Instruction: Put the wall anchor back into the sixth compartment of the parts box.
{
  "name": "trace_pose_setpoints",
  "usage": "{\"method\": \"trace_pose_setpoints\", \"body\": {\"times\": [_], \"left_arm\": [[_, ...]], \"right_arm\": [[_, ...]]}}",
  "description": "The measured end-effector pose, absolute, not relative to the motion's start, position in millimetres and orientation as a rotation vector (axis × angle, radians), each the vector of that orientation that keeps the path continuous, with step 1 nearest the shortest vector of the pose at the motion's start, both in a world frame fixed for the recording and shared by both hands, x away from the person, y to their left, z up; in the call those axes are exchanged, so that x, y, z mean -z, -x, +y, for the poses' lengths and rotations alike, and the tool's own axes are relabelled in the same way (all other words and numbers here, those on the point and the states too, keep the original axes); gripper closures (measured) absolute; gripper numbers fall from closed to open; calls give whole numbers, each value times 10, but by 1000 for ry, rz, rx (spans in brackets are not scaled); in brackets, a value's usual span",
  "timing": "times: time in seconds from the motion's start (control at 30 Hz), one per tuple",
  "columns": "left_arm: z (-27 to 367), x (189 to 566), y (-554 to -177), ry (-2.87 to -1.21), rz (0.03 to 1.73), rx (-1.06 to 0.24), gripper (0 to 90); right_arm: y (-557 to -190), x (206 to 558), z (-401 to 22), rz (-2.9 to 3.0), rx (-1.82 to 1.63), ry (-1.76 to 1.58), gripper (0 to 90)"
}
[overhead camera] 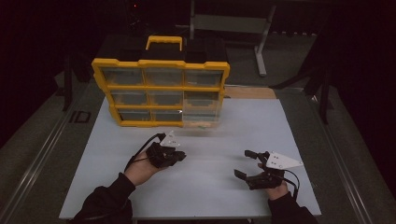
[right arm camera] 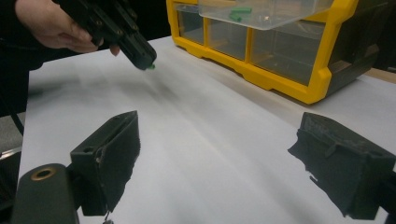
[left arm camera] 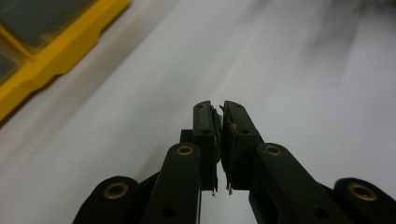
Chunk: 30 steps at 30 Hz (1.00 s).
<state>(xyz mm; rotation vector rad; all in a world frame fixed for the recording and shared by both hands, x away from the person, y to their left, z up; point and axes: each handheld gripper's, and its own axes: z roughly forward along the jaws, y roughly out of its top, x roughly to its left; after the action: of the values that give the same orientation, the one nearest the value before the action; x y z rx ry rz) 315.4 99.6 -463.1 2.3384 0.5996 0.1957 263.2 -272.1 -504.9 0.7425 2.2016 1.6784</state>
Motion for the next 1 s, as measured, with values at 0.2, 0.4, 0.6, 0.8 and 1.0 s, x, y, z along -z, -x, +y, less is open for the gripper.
{"method": "trace_pose_setpoints", "body": {"times": [0.2, 0.4, 0.6, 0.8, 1.0], "left_arm": [[1066, 4533, -3177, -2320, 624, -231, 843], [1131, 4441, -3206, -2292, 654, -262, 842], [1187, 4332, -3228, -2263, 676, -306, 842], [1238, 4231, -3244, -2235, 695, -341, 842], [1279, 4114, -3256, -2211, 710, -372, 842]], "right_arm": [[-2634, 5052, -2720, 2203, -1678, -742, 138], [-2633, 5052, -2723, 2200, -1681, -744, 138], [-2633, 5053, -2718, 2201, -1682, -742, 138], [-2634, 5053, -2718, 2201, -1682, -742, 138], [-2634, 5054, -2715, 2201, -1684, -743, 138]]}}
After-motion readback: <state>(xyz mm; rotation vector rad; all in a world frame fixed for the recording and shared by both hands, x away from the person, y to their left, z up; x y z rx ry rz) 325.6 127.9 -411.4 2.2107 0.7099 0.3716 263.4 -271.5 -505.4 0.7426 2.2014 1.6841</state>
